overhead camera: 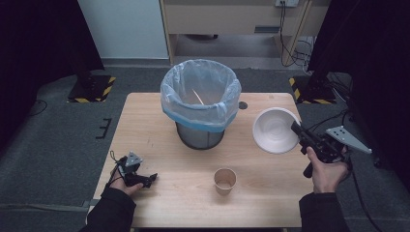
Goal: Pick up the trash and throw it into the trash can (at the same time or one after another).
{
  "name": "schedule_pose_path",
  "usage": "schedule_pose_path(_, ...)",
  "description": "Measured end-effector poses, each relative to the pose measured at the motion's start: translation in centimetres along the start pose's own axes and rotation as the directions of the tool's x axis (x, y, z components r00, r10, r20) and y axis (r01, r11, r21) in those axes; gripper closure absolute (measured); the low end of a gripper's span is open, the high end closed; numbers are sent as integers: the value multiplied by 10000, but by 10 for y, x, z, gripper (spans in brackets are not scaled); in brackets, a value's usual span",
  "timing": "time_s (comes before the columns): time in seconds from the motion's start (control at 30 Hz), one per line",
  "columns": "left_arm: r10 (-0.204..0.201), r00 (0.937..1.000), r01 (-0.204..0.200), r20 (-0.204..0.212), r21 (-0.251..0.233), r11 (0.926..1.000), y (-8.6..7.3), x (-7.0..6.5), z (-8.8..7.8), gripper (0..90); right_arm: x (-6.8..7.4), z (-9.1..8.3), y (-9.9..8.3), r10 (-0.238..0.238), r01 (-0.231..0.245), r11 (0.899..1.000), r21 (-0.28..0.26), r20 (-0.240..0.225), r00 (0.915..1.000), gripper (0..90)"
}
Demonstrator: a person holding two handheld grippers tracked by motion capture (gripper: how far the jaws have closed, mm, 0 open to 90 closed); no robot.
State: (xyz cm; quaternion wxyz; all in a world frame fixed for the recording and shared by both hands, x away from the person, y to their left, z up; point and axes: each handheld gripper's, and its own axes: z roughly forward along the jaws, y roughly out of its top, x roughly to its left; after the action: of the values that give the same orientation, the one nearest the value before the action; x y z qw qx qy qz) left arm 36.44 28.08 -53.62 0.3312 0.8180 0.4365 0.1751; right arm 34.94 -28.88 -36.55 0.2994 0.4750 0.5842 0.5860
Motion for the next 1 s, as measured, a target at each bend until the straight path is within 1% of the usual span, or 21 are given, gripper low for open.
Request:
schedule_pose_path(0.03, 0, 10000, 0, 0, 0, 10000, 0, 0, 0, 0, 0, 0, 0, 0, 0, 10000, 0, 0, 10000, 835)
schedule_pose_path(0.07, -1, 10000, 1, -1, -1, 10000, 0, 0, 0, 0, 2, -2, 5, -15, 14, 9997, -235, -61, 10000, 834)
schedule_pose_path(0.1, -1, 10000, 1, -2, -2, 10000, 0, 0, 0, 0, 2, -2, 5, -15, 14, 9997, -235, -61, 10000, 834)
schedule_pose_path(0.2, 1, 10000, -1, -3, -1, 10000, 0, 0, 0, 0, 5, -4, 12, -20, 13, 9986, -521, -146, 9999, 835)
schedule_pose_path(0.37, 2, 10000, -2, -2, -1, 10000, 0, 0, 0, 0, 10, -4, 21, 97, -117, 9959, -893, -229, 9997, 835)
schedule_pose_path(0.4, -2, 10000, 2, -2, -3, 10000, 0, 0, 0, 0, 12, -3, 25, 93, -121, 9947, -1020, -284, 9996, 835)
schedule_pose_path(0.43, -2, 10000, 2, -2, -3, 10000, 0, 0, 0, 0, 12, -3, 25, 93, -121, 9947, -1020, -284, 9996, 835)
schedule_pose_path(0.47, 0, 10000, 0, -4, -3, 10000, 0, 0, 0, 0, 15, -1, 30, 88, -124, 9928, -1193, -307, 9995, 835)
schedule_pose_path(0.5, 0, 10000, 0, -4, -3, 10000, 0, 0, 0, 0, 15, -1, 30, 88, -124, 9928, -1193, -307, 9995, 835)
schedule_pose_path(0.53, -2, 10000, 2, -3, -2, 10000, 0, 0, 0, 0, 17, 2, 35, 91, -138, 9910, -1334, -360, 9993, 835)
schedule_pose_path(0.57, 0, 10000, 0, -2, -2, 10000, 0, 0, 0, 0, 17, 2, 35, 91, -138, 9910, -1334, -360, 9993, 835)
schedule_pose_path(0.6, 2, 10000, -2, -3, 0, 10000, 0, 0, 0, 0, 20, 4, 42, 126, -184, 9889, -1474, -407, 9991, 835)
schedule_pose_path(0.67, -1, 10000, 1, -2, -3, 10000, 0, 0, 0, 0, 21, 5, 45, 107, -172, 9876, -1558, -420, 9991, 835)
schedule_pose_path(0.73, 0, 10000, 0, -2, -1, 10000, 0, 0, 0, 0, 26, 9, 55, 154, -241, 9837, -1781, -503, 9986, 835)
schedule_pose_path(0.77, 0, 10000, 0, -2, -1, 10000, 0, 0, 0, 0, 26, 9, 55, 154, -241, 9837, -1781, -503, 9986, 835)
schedule_pose_path(0.8, -1, 10000, 1, -2, -2, 10000, 0, 0, 0, 0, 30, 12, 61, 121, -226, 9817, -1891, -565, 9983, 835)
schedule_pose_path(0.83, -2, 10000, 2, -2, -2, 10000, 0, 0, 0, 0, 30, 12, 61, 121, -226, 9817, -1891, -565, 9983, 835)
schedule_pose_path(0.97, -1, 10000, 1, -1, 1, 10000, 0, 0, 0, 0, 40, 21, 74, 4, -143, 9777, -2094, -661, 9978, 835)
schedule_pose_path(1.0, -1, 10000, 1, -1, 1, 10000, 0, 0, 0, 0, 40, 21, 74, 4, -143, 9777, -2094, -661, 9978, 835)
